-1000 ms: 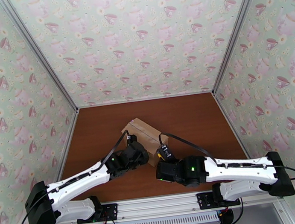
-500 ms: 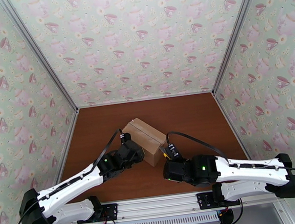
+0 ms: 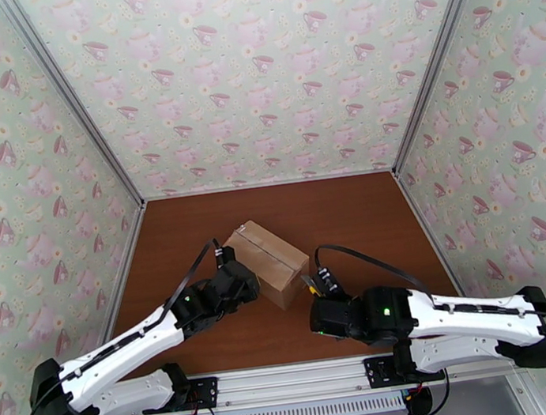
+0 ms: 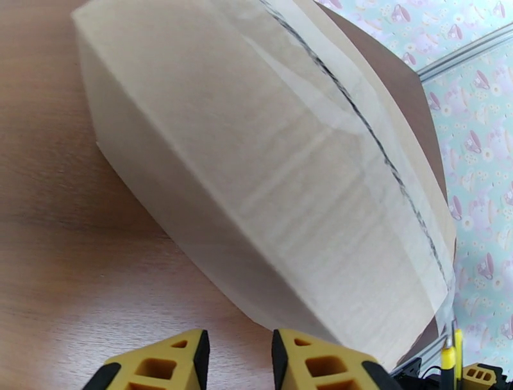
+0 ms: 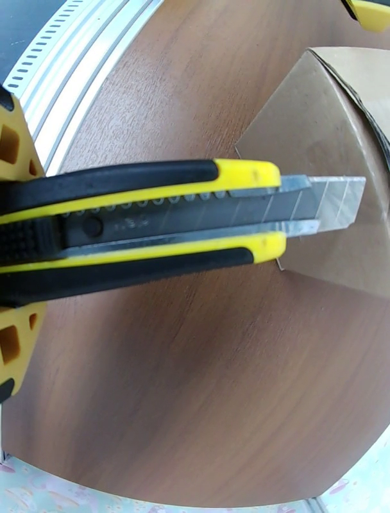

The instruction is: Unpack the express box

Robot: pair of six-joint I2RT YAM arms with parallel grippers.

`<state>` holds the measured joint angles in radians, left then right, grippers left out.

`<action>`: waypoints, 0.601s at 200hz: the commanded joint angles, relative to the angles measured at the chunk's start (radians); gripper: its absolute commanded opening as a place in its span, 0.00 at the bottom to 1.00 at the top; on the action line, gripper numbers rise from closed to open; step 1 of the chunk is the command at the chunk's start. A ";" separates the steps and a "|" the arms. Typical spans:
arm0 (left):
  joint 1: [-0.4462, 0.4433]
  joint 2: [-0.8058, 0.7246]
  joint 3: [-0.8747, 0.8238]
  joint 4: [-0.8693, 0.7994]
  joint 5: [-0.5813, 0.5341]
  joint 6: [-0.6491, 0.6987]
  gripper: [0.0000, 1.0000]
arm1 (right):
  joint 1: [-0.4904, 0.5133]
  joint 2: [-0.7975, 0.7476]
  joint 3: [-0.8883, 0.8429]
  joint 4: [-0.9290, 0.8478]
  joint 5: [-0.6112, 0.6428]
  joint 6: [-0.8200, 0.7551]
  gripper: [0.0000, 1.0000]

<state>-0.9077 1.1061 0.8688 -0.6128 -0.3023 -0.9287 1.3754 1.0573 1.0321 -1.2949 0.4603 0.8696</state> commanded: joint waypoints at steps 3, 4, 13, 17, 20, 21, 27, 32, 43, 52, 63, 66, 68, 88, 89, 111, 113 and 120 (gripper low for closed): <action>0.034 -0.048 0.064 -0.071 -0.029 0.055 0.34 | 0.006 -0.032 0.007 -0.064 0.041 0.046 0.00; 0.036 -0.050 0.066 -0.073 -0.029 0.057 0.34 | 0.006 -0.033 0.008 -0.065 0.042 0.047 0.00; 0.055 -0.061 0.087 -0.094 -0.025 0.078 0.35 | 0.006 -0.042 0.012 -0.075 0.055 0.056 0.00; 0.066 -0.065 0.097 -0.102 -0.022 0.088 0.35 | 0.007 -0.046 0.016 -0.077 0.060 0.058 0.00; 0.074 -0.066 0.106 -0.109 -0.020 0.095 0.36 | 0.006 -0.048 0.018 -0.079 0.066 0.060 0.00; 0.077 -0.066 0.108 -0.111 -0.019 0.098 0.36 | 0.006 -0.050 0.019 -0.080 0.067 0.061 0.00; 0.094 -0.068 0.121 -0.124 -0.011 0.113 0.36 | 0.005 -0.052 0.023 -0.086 0.077 0.066 0.00; 0.110 -0.067 0.137 -0.131 -0.001 0.126 0.36 | 0.005 -0.055 0.027 -0.097 0.091 0.078 0.00; 0.140 -0.061 0.183 -0.142 0.020 0.150 0.37 | 0.003 -0.058 0.036 -0.129 0.127 0.113 0.00; 0.160 -0.049 0.204 -0.143 0.039 0.168 0.37 | -0.003 -0.059 0.041 -0.138 0.141 0.116 0.00; 0.179 -0.030 0.225 -0.134 0.067 0.185 0.37 | -0.018 -0.059 0.050 -0.144 0.153 0.118 0.00; 0.183 -0.023 0.232 -0.129 0.074 0.190 0.37 | -0.022 -0.059 0.051 -0.144 0.156 0.118 0.00; 0.184 -0.019 0.237 -0.125 0.078 0.193 0.37 | -0.026 -0.059 0.053 -0.144 0.157 0.117 0.00; 0.189 0.039 0.279 -0.099 0.110 0.218 0.37 | -0.066 -0.070 0.065 -0.100 0.149 0.069 0.00; 0.189 0.043 0.282 -0.097 0.111 0.218 0.37 | -0.069 -0.071 0.065 -0.097 0.147 0.065 0.00; 0.192 0.103 0.325 -0.067 0.163 0.231 0.38 | -0.110 -0.084 0.082 -0.043 0.143 -0.004 0.00; 0.193 0.109 0.330 -0.064 0.167 0.232 0.38 | -0.113 -0.086 0.083 -0.037 0.145 -0.011 0.00; 0.194 0.124 0.343 -0.053 0.187 0.233 0.38 | -0.124 -0.089 0.090 -0.014 0.144 -0.045 0.00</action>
<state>-0.7212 1.1797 1.1595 -0.7029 -0.2070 -0.7380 1.2831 0.9928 1.0740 -1.3834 0.5667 0.9142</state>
